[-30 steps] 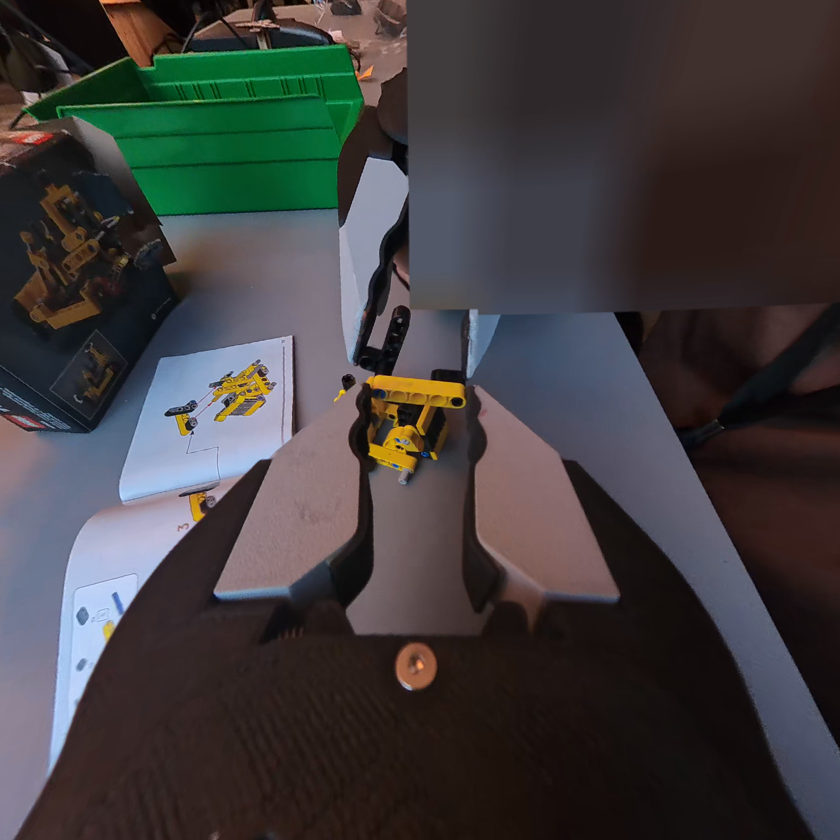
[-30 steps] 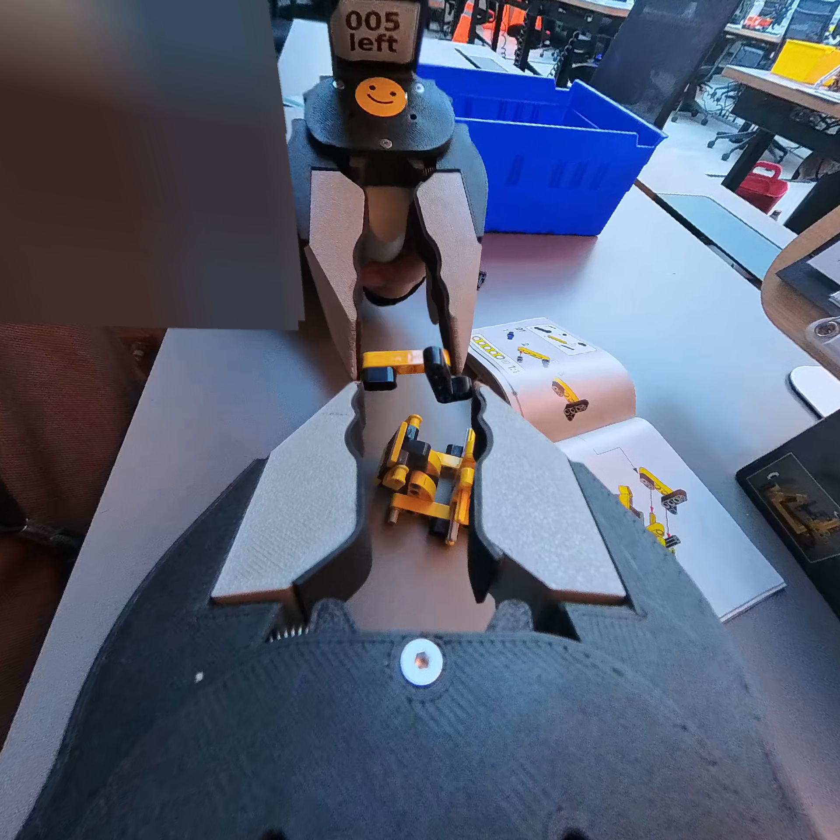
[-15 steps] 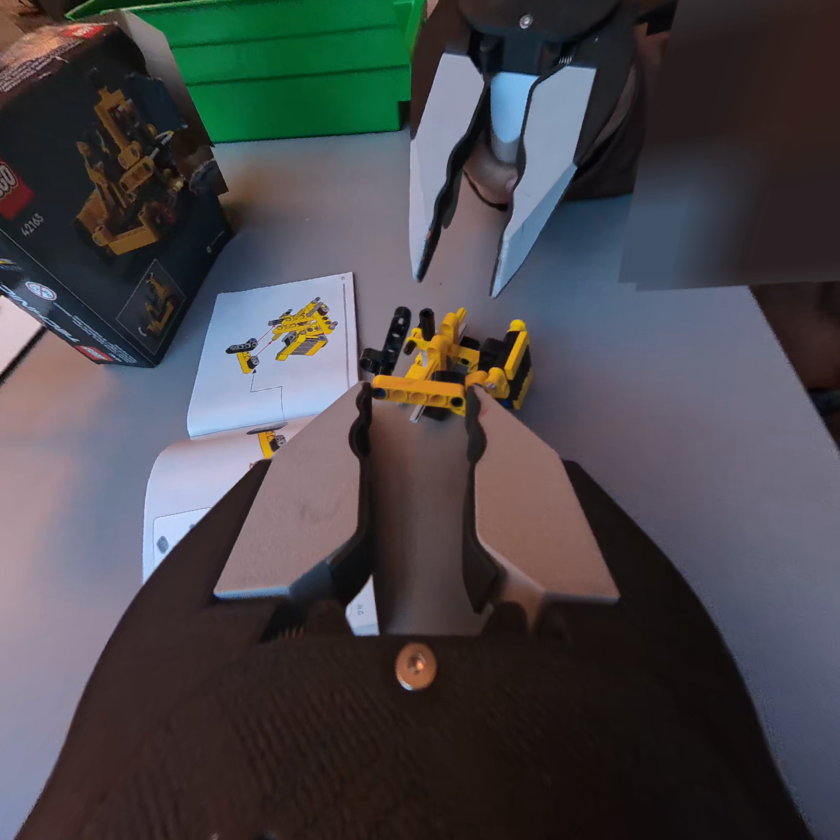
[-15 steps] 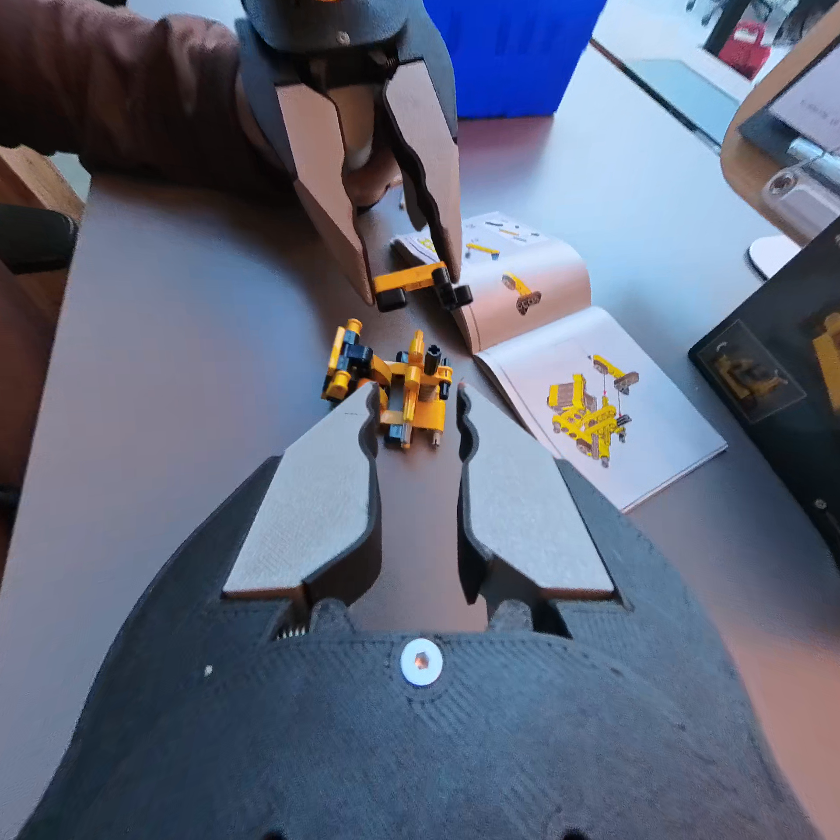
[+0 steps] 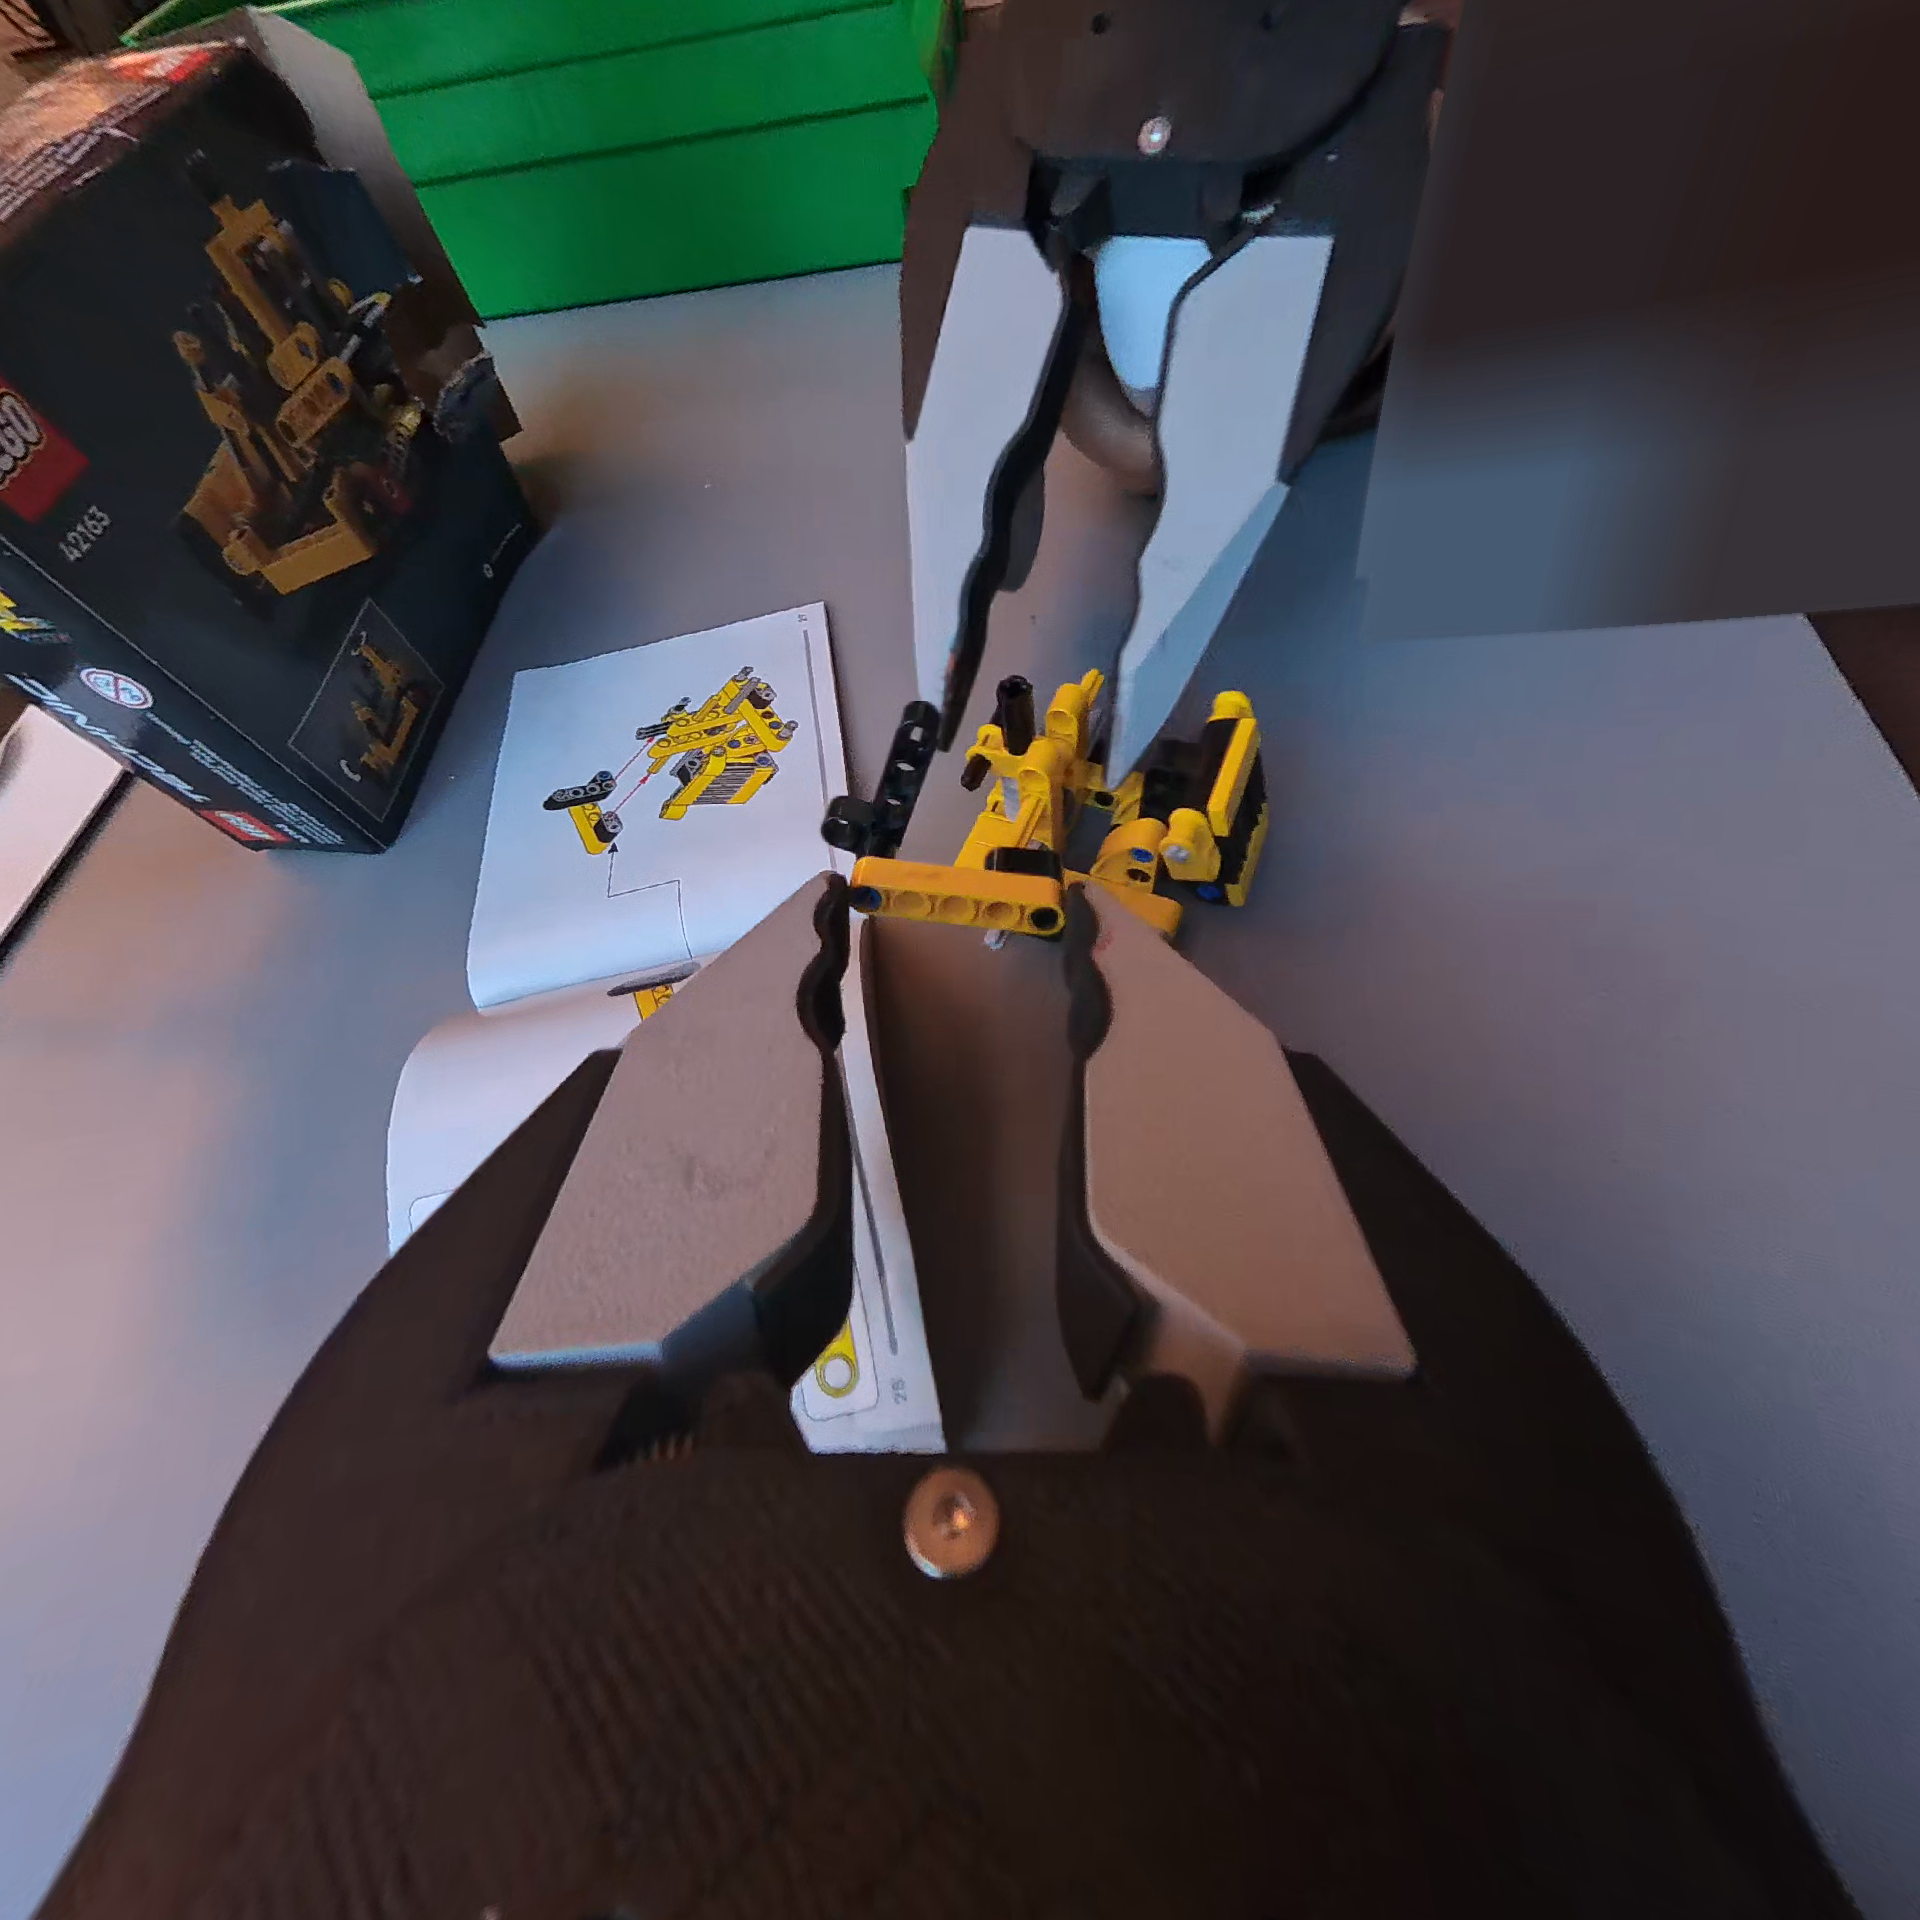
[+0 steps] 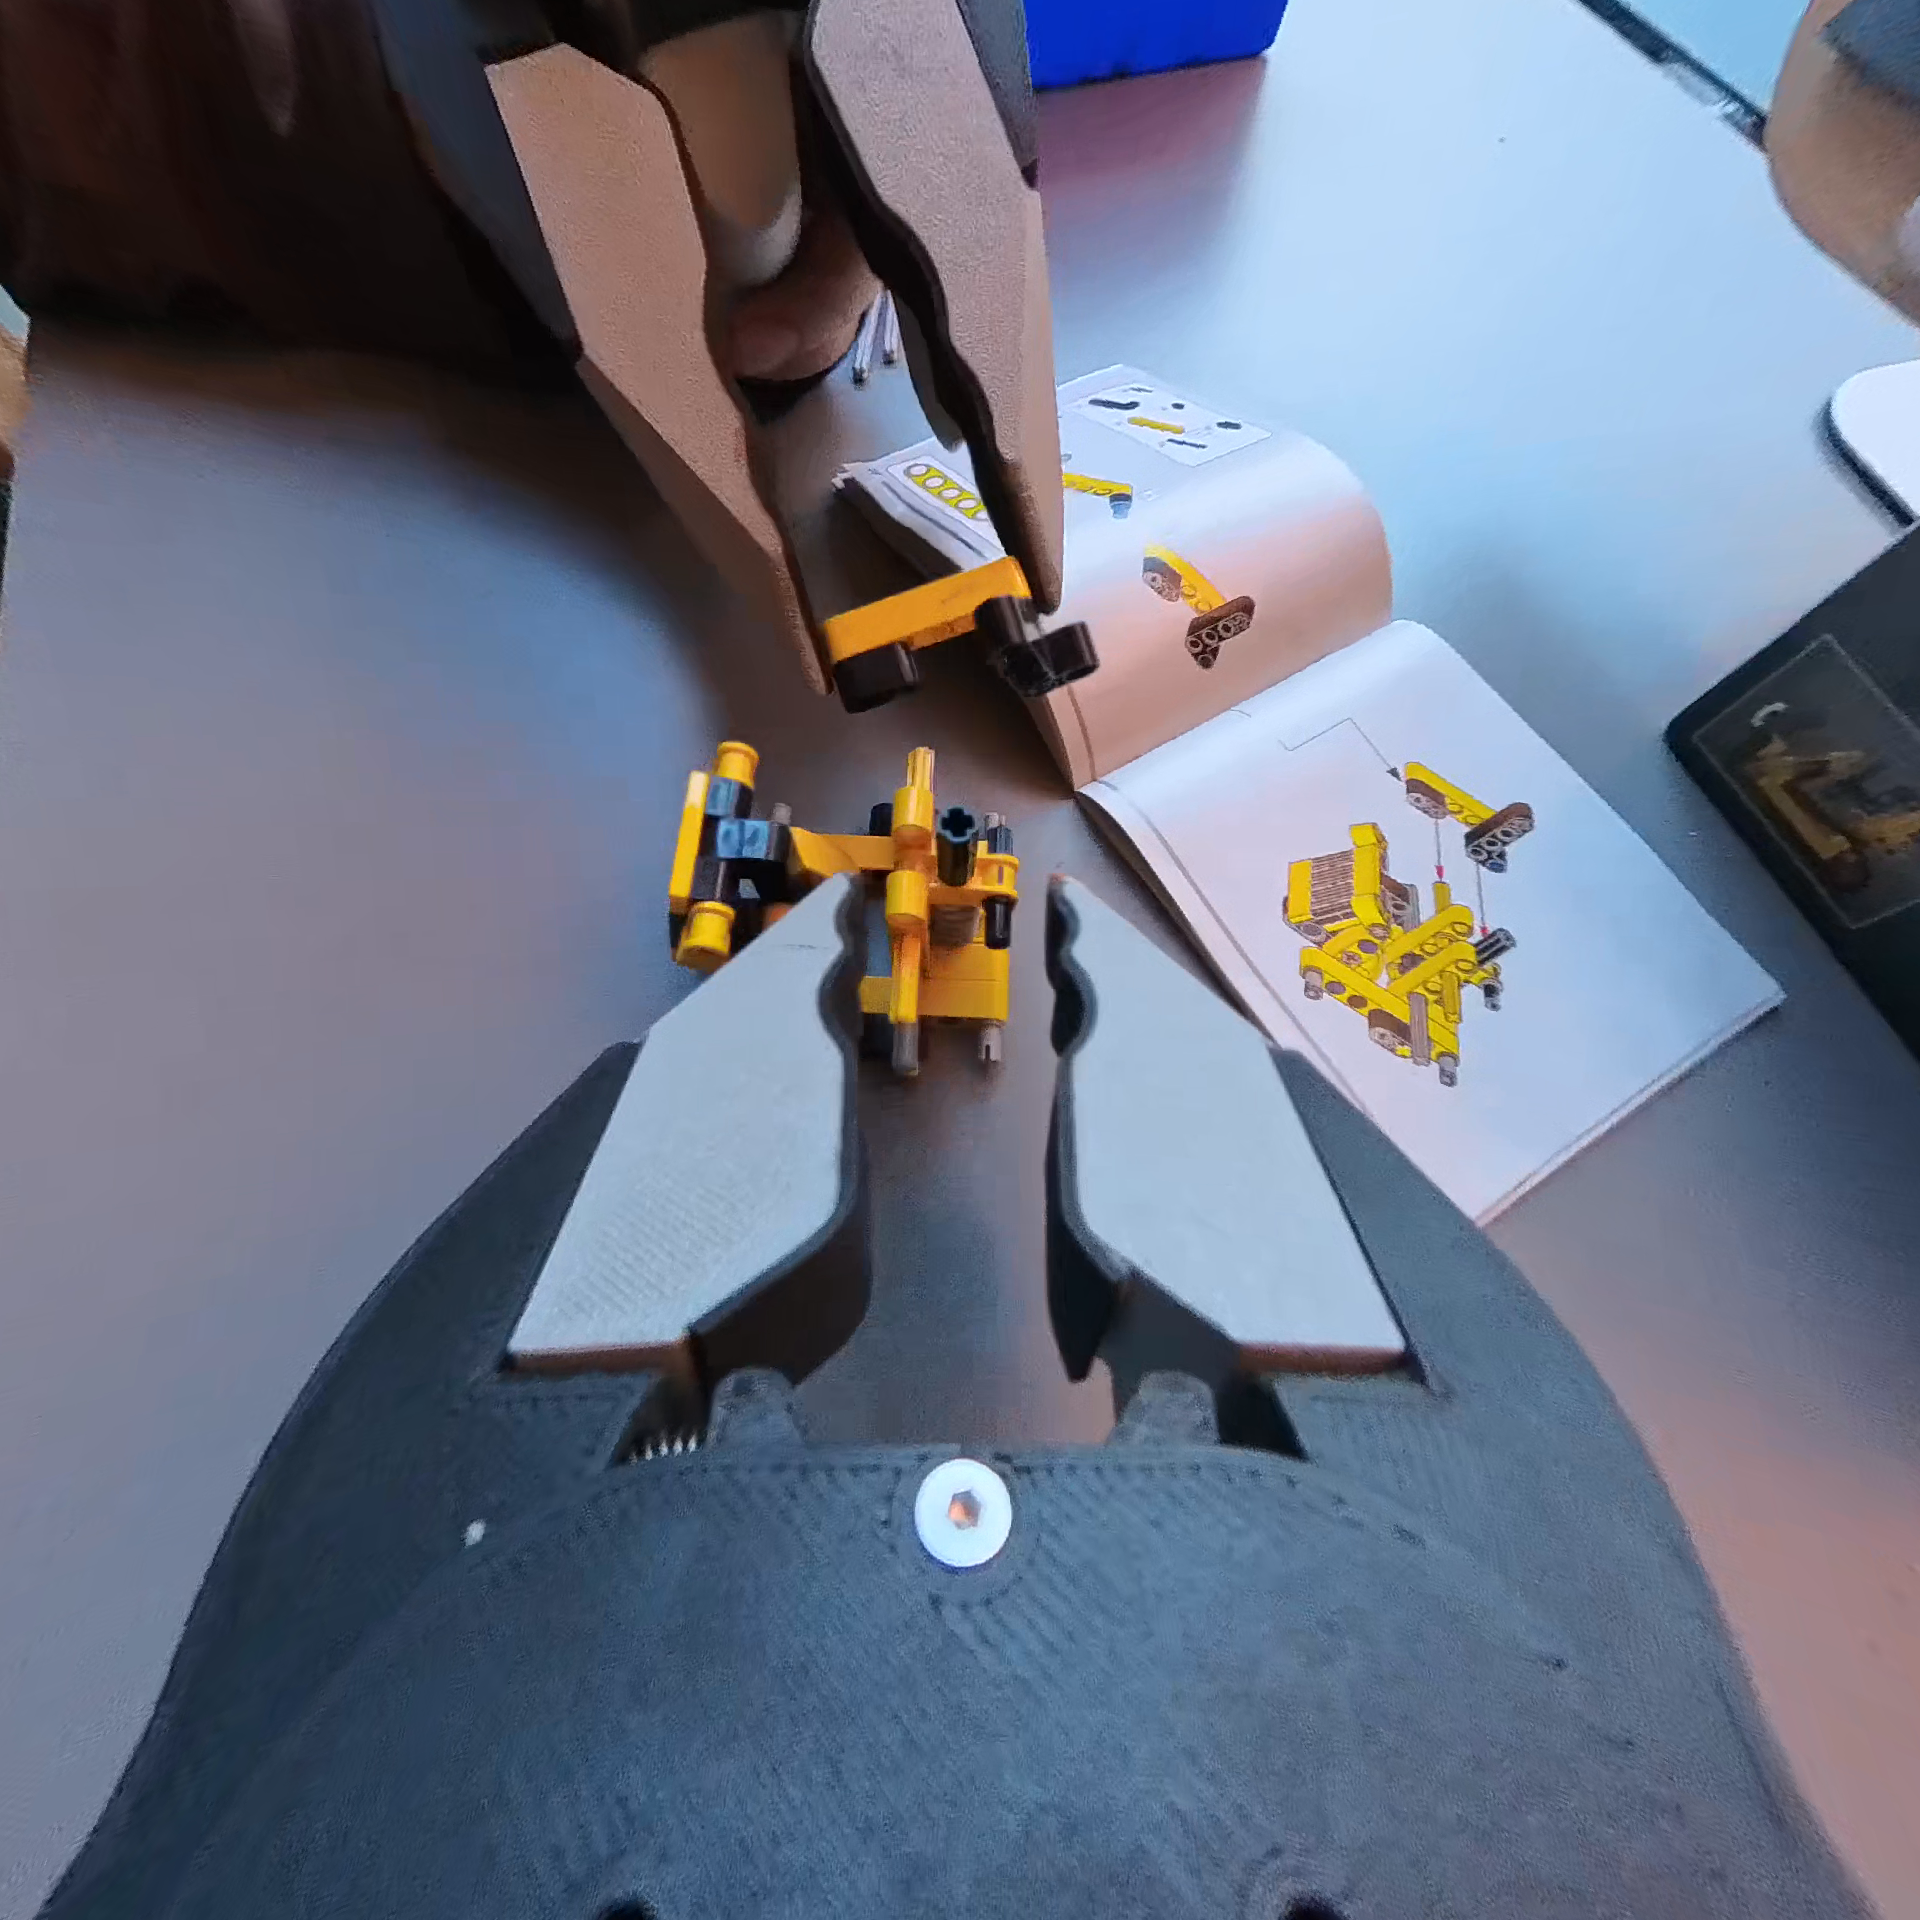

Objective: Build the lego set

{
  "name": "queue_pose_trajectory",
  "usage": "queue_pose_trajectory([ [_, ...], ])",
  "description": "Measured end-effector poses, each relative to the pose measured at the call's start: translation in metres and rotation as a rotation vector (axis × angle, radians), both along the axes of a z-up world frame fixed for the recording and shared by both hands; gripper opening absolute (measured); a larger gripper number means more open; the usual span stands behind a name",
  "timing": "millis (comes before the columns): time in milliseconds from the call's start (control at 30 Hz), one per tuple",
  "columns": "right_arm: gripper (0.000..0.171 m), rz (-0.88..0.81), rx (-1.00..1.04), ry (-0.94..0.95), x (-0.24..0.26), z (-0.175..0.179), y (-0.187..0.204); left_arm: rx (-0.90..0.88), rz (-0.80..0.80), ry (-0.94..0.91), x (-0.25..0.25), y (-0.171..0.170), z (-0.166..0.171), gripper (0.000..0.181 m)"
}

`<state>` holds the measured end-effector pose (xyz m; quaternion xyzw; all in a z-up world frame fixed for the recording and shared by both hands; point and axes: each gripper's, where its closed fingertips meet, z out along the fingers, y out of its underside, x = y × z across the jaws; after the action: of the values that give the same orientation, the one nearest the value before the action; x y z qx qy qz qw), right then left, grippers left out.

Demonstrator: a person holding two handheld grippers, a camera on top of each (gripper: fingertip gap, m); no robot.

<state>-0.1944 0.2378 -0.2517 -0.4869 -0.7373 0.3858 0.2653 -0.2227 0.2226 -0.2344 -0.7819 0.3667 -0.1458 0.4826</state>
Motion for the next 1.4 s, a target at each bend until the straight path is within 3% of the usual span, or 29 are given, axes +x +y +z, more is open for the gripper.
queue_pose_trajectory([
  [33,0.022,0.009,-0.004,-0.013,-0.001,-0.002,0.000,0.002,-0.014,0.002,0.001,-0.001,0.000,0.039],
  [200,0.021,0.092,-0.027,-0.023,-0.002,-0.002,-0.002,0.028,-0.063,-0.046,0.004,-0.005,0.008,0.039],
  [467,0.020,0.214,-0.134,0.084,-0.005,0.021,-0.003,0.118,-0.062,-0.290,-0.002,-0.009,0.042,0.039],
  [800,0.022,0.257,0.047,-0.018,0.007,-0.006,-0.010,0.025,-0.042,-0.115,0.013,-0.004,0.014,0.040],
  [900,0.047,0.219,0.026,-0.038,0.003,-0.008,-0.007,-0.007,-0.022,-0.070,0.014,-0.003,0.005,0.039],
  [1067,0.022,0.211,-0.017,-0.067,0.000,-0.008,-0.012,-0.054,-0.001,-0.070,0.012,-0.001,0.000,0.039],
  [1400,0.021,0.195,-0.050,0.028,-0.001,0.007,-0.014,-0.007,-0.040,-0.250,0.007,-0.008,0.024,0.040],
])
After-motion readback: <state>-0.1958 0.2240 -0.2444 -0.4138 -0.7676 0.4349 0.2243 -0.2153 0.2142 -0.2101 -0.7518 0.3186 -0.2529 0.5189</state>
